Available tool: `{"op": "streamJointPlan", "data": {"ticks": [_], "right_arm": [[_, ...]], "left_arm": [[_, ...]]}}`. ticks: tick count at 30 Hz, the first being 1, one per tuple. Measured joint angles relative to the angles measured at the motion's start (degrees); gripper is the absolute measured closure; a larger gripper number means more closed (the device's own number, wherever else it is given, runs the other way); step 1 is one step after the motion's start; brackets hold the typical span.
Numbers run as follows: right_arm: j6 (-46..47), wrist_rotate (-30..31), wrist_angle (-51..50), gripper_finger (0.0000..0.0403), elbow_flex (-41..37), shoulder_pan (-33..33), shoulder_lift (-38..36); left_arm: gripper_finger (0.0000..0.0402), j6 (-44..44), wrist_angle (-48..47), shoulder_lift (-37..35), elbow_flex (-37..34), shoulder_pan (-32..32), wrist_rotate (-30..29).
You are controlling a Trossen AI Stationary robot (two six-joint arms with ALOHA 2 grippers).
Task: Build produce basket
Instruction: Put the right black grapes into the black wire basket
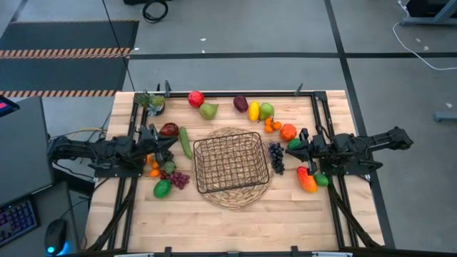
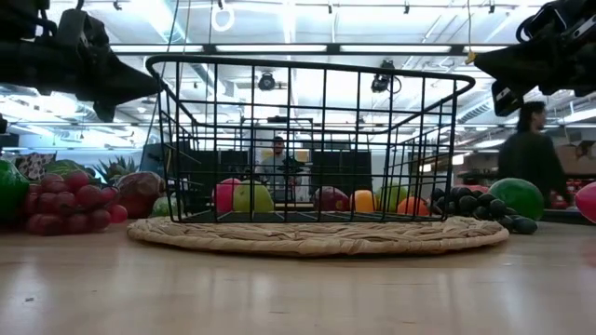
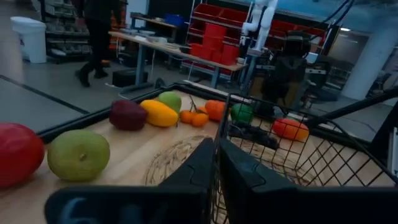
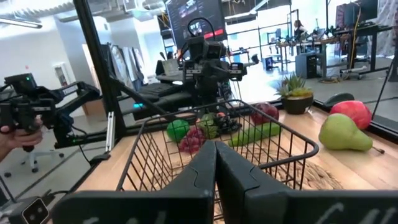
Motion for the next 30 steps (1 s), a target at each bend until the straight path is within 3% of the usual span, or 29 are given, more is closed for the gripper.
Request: {"op": "streamJointPlan", "data": {"ticks": [4, 9, 13, 22, 30], "right_arm": [[-1.01, 8.36, -1.31, 0.0385, 0.0, -0.66, -0.02], [1.02, 10.91, -17.39, 0.0351, 3.91, -1.3, 0.69], [7.67, 11.45, -27.64, 0.0303, 7.35, -1.28, 3.8], [16.17, 8.48, -25.81, 0.0187, 8.22, -1.28, 20.21], [22.09, 7.28, -19.2, 0.0155, 8.22, -1.28, 37.79]], "left_arm": [[0.0362, 3.82, 5.37, 0.2, 0.0, 0.0, -0.06], [0.0343, 13.63, 14.42, 0.17, 0.0, 0.0, -0.61], [0.0303, 16.67, 14.72, 0.27, 0.0, 0.0, -1.13], [0.0199, 13.67, 11.24, 6.56, 0.0, -0.04, -1.08], [0.0178, 12.69, 12.16, 13.09, 0.0, 0.0, -1.18]]}}
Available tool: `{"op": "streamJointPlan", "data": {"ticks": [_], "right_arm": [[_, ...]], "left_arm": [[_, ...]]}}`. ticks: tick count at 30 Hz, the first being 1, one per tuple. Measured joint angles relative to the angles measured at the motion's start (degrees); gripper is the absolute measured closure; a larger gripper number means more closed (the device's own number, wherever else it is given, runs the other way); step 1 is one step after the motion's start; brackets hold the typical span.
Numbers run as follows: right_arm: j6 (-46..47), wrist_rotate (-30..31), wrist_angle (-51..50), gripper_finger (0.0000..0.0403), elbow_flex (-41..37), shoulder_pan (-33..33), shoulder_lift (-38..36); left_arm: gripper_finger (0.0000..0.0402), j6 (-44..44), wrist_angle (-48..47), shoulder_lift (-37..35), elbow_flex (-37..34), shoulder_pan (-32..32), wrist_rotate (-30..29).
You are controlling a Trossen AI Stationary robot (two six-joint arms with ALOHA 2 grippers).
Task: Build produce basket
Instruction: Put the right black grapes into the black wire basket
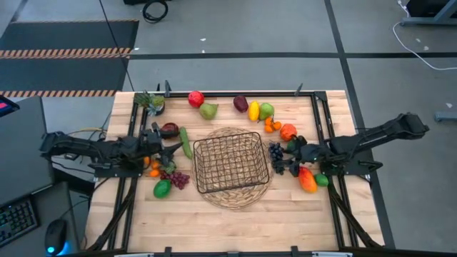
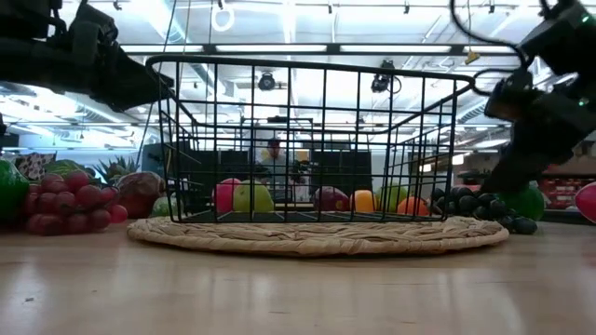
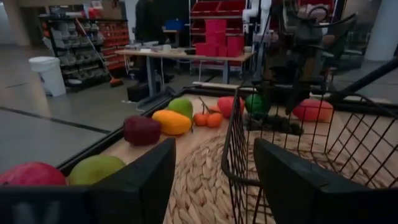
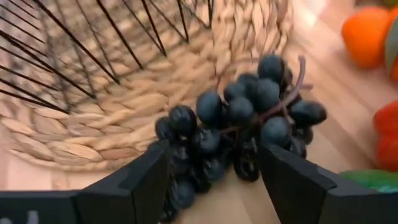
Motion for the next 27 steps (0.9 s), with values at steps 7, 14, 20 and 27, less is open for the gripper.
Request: {"op": "streamJointPlan", "data": {"ticks": [7, 14, 20, 27], "right_arm": [[0.3, -1.83, 10.22, 0.0159, 0.06, 0.0, 11.2], [1.91, -1.22, 15.12, 0.0172, 0.16, 0.0, 18.45], [2.07, -0.94, 16.86, 0.0224, 0.16, 0.0, 20.59], [0.07, -1.58, 17.66, 0.0307, -0.02, -0.04, 18.81]], "left_arm": [[0.018, -1.29, 3.13, 0.87, 0.0, 0.0, -0.07], [0.0183, -2.4, 3.27, 0.85, 0.0, 0.0, -0.04], [0.0185, -2.72, 3.32, 0.85, 0.0, 0.0, -0.04], [0.019, -2.85, 3.3, 0.85, 0.0, 0.0, -0.04]]}}
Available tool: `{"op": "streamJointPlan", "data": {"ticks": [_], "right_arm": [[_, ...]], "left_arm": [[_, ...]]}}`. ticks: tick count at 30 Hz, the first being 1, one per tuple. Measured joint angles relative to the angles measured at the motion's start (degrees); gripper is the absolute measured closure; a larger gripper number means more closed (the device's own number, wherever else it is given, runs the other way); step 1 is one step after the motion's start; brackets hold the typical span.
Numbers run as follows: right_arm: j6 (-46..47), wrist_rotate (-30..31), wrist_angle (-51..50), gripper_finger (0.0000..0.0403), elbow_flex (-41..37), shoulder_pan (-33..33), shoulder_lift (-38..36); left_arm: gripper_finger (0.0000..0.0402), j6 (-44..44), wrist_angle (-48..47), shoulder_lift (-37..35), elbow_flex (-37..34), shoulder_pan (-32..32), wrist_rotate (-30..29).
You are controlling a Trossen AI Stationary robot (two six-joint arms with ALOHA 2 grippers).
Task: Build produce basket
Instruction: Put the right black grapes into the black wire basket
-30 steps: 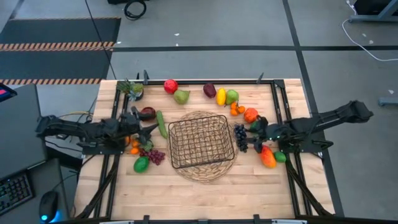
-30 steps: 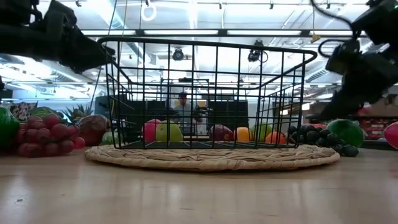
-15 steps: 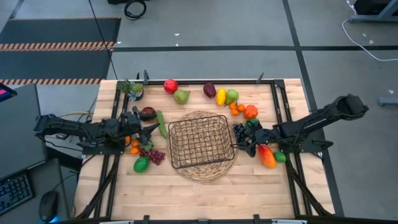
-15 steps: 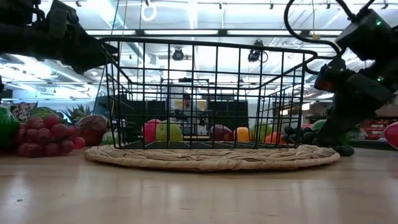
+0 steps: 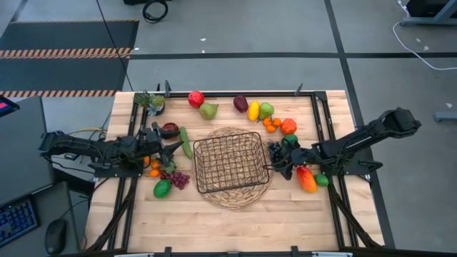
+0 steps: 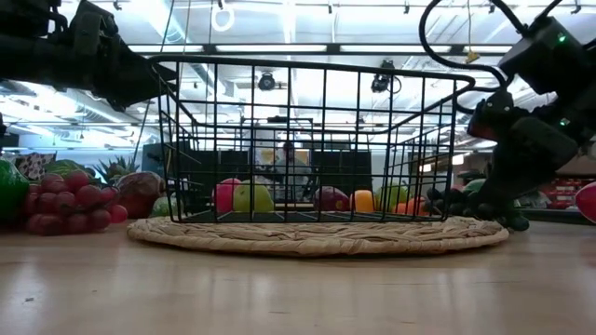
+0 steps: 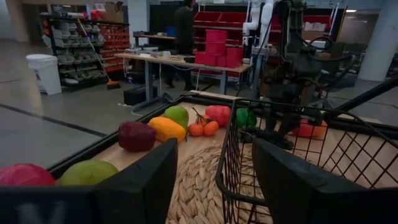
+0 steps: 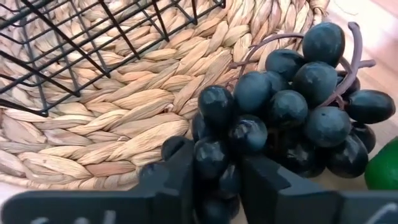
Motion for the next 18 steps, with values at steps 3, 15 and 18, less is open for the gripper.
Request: {"op": "streamJointPlan", "data": {"ticks": [3, 15, 18], "right_arm": [[-0.58, -1.55, -0.01, 0.0331, 0.0, 0.0, -1.42], [-5.74, -8.88, -9.34, 0.035, 8.28, 0.11, -9.74], [-7.47, -5.84, -18.51, 0.035, 13.69, 0.11, -10.96]], "left_arm": [[0.0193, -0.09, 0.0, 0.0, 0.0, 0.0, 0.0], [0.0196, -0.1, -0.02, 0.0, 0.0, -0.02, 0.0], [0.0199, -0.12, -0.04, 0.0, 0.0, -0.02, 0.0]]}}
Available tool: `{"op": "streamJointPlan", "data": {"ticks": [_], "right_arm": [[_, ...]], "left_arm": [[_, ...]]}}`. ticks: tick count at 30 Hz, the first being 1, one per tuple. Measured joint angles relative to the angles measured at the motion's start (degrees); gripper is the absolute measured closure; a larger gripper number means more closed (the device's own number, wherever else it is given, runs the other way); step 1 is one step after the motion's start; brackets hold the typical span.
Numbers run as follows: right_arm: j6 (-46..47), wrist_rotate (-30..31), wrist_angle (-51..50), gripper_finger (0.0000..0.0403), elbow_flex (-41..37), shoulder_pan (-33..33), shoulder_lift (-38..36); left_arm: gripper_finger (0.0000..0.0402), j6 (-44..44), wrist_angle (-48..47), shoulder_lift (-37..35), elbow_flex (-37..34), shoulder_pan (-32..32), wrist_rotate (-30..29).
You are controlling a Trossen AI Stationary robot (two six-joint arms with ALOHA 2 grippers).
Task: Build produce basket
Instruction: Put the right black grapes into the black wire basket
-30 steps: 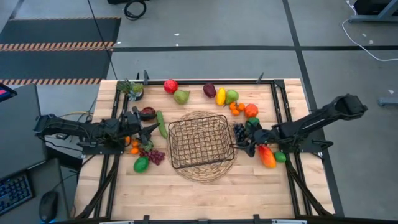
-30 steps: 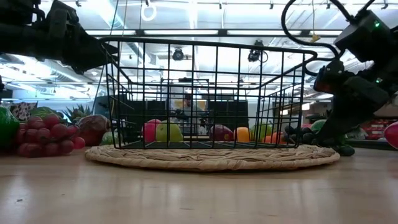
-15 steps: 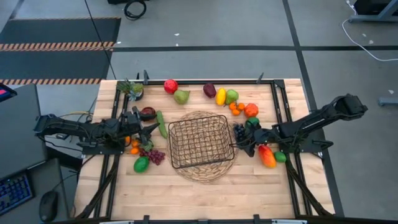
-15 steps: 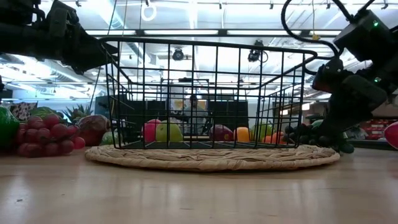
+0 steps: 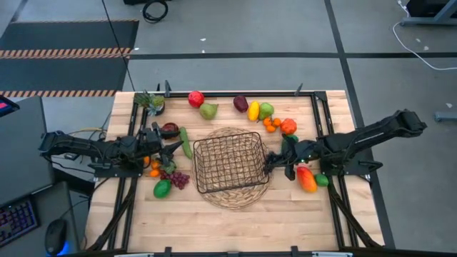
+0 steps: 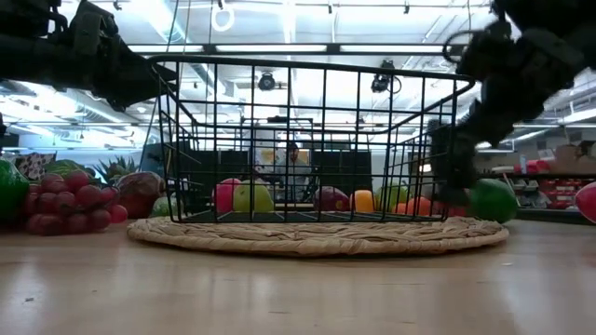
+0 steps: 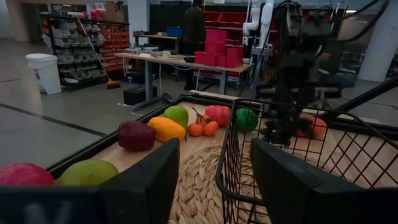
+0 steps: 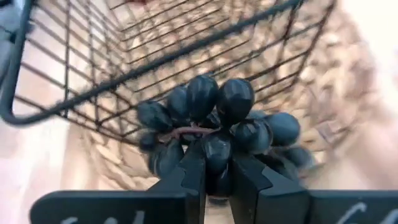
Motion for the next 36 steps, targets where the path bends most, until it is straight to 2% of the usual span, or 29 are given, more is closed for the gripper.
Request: {"op": "streamJointPlan", "data": {"ticks": [4, 7, 11, 16, 19, 28, 30, 33, 36], "right_arm": [[-0.75, 6.79, -14.94, 0.035, 8.0, 0.0, -0.35], [-2.79, 10.96, -18.25, 0.035, 13.01, -0.01, -0.38], [-8.05, 11.3, -12.26, 0.0351, 17.32, 0.0, -0.31], [-12.0, 3.84, 0.37, 0.0351, 17.87, 0.08, 0.24], [-12.27, 1.55, 4.97, 0.0351, 17.87, 0.71, 2.09], [-13.16, 1.62, 7.13, 0.0351, 17.81, 1.61, 12.87], [-13.16, 3.56, 7.68, 0.0349, 17.78, 1.47, 15.04], [-13.68, 6.05, 8.84, 0.0337, 17.78, 1.4, 17.19], [-14.18, 6.02, 10.68, 0.0312, 17.78, 1.09, 18.48]], "left_arm": [[0.0199, 0.0, 0.0, 0.0, 0.0, 0.0, 0.0], [0.02, 0.0, 0.0, 0.0, 0.0, 0.0, 0.0], [0.0204, -0.02, 0.0, 0.0, 0.0, 0.0, 0.0], [0.0203, -0.55, -0.01, 0.0, 0.0, 0.02, 0.0], [0.0206, -1.11, 0.0, 0.0, 0.0, 0.02, 0.0], [0.0204, -1.53, 0.0, 0.0, 0.0, 0.02, -0.01], [0.0204, -1.56, 0.01, 0.0, 0.0, 0.02, -0.02], [0.0206, -1.81, 0.0, 0.0, 0.0, 0.02, -0.02], [0.0205, -1.92, 0.0, 0.0, 0.01, 0.01, -0.02]]}}
